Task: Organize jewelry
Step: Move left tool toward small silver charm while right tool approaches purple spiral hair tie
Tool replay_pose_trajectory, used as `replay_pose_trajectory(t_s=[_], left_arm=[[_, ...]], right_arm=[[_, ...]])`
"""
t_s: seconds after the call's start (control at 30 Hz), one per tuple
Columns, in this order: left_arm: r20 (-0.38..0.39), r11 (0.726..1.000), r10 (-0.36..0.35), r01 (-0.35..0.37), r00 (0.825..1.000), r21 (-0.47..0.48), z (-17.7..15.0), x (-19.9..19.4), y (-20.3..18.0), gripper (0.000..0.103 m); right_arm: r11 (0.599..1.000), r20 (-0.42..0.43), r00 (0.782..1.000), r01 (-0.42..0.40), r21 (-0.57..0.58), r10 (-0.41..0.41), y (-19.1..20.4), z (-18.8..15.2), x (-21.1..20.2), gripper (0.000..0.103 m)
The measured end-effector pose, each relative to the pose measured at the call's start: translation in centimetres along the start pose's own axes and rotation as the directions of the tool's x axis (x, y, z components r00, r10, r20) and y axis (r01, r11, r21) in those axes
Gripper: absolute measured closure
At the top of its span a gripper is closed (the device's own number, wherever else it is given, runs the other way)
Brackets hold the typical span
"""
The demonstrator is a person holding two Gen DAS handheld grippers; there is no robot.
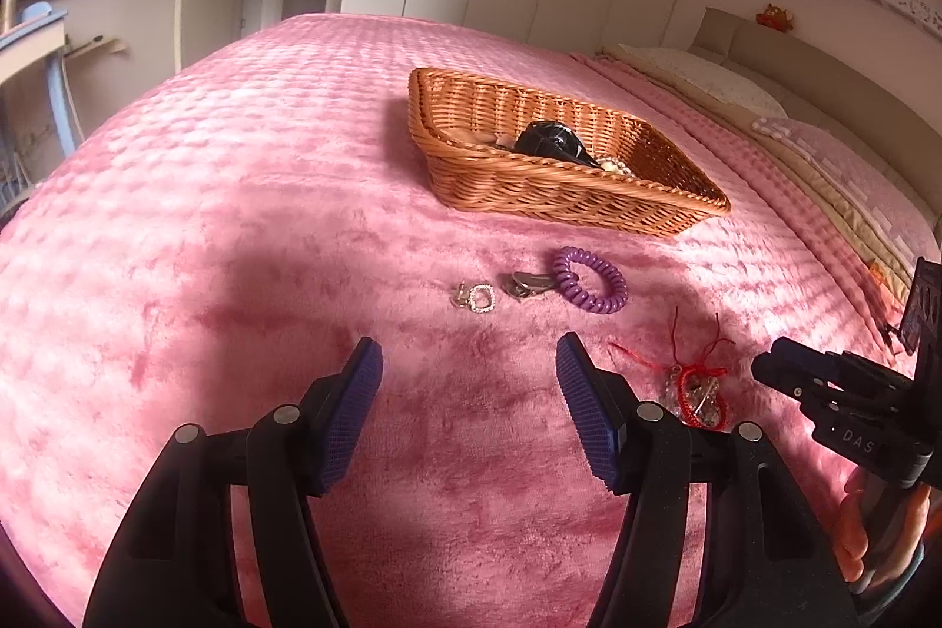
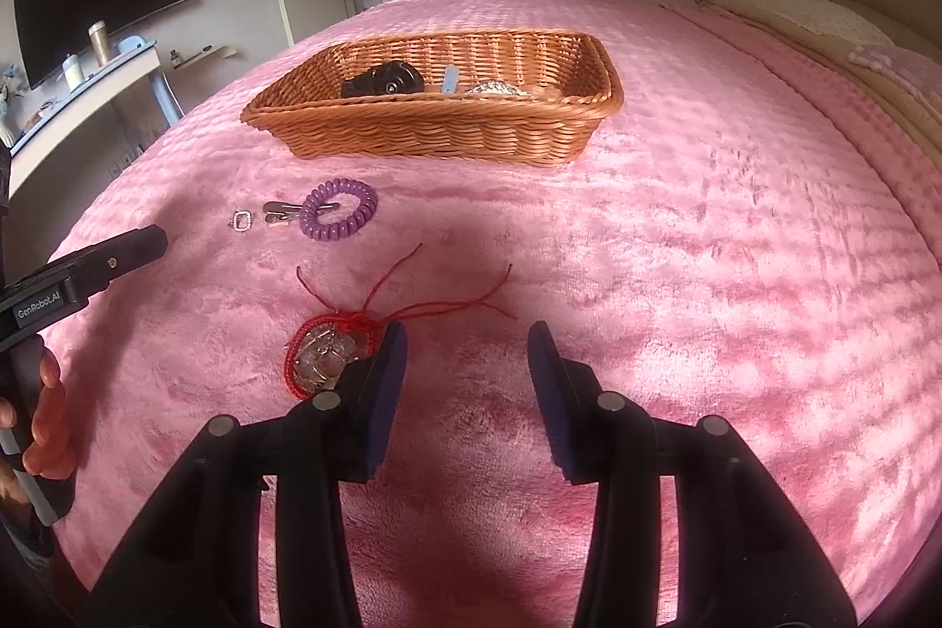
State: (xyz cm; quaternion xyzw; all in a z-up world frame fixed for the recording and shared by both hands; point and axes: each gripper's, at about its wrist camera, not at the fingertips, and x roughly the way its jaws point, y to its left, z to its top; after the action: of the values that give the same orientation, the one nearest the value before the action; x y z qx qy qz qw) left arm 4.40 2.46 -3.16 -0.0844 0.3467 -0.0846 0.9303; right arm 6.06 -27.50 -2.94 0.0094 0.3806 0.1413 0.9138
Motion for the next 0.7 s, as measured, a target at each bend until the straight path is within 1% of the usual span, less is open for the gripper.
replay_pose_trajectory(t_s=[0.1, 0.17, 0.23, 0.33, 0.4, 0.43, 0.47, 0.53, 0.6, 0.7], left_arm=[[-0.010, 1.000, 0.013, -0.013, 1.000, 0.010, -0.2, 0.3, -0.2, 0.044], [-0.012, 0.999, 0.033, -0.033, 0.999, 0.024, -0.2, 0.5, -0.5, 0.044], [-0.011, 0.998, 0.054, -0.053, 0.998, 0.037, -0.1, 0.5, -0.8, 0.044], [-0.022, 0.998, 0.057, -0.056, 0.998, 0.042, 0.0, 0.6, -0.8, 0.045], [-0.035, 0.999, 0.032, -0.032, 0.999, 0.023, 0.1, 0.5, -0.3, 0.047], [-0.045, 1.000, 0.020, -0.019, 0.999, 0.019, 0.2, 0.5, 0.2, 0.048], [-0.055, 1.000, 0.009, -0.008, 0.998, 0.020, 0.3, 0.5, 0.5, 0.049], [-0.093, 0.999, -0.034, 0.037, 0.995, 0.032, 0.6, 0.8, 1.3, 0.049], [-0.120, 0.996, -0.062, 0.068, 0.991, 0.051, 1.0, 1.3, 1.5, 0.049], [-0.127, 0.993, -0.078, 0.087, 0.989, 0.073, 2.0, 2.5, 1.4, 0.049]], right_arm=[[1.000, 0.022, 1.000, -0.004, 0.003, 0.004, -0.1, -0.3, -0.3, 0.063], [1.000, 0.021, 1.000, -0.003, 0.002, 0.003, -0.2, -0.4, -0.3, 0.063], [1.000, -0.001, 1.000, -0.015, 0.009, 0.015, -0.4, -0.5, -0.1, 0.063], [0.997, -0.048, 0.997, -0.063, 0.045, 0.065, -1.3, -0.6, 0.6, 0.063], [0.990, -0.065, 0.991, -0.113, 0.083, 0.118, -2.1, -0.7, 0.8, 0.063], [0.985, -0.065, 0.988, -0.137, 0.101, 0.143, -2.5, -0.8, 0.8, 0.064], [0.982, -0.061, 0.986, -0.151, 0.111, 0.158, -2.6, -0.8, 0.7, 0.066], [0.975, -0.048, 0.980, -0.185, 0.120, 0.192, -2.8, -0.8, 0.3, 0.066], [0.972, -0.040, 0.977, -0.203, 0.115, 0.209, -2.6, -0.8, -0.1, 0.066], [0.972, -0.047, 0.976, -0.209, 0.104, 0.215, -2.1, -0.7, -0.4, 0.066]])
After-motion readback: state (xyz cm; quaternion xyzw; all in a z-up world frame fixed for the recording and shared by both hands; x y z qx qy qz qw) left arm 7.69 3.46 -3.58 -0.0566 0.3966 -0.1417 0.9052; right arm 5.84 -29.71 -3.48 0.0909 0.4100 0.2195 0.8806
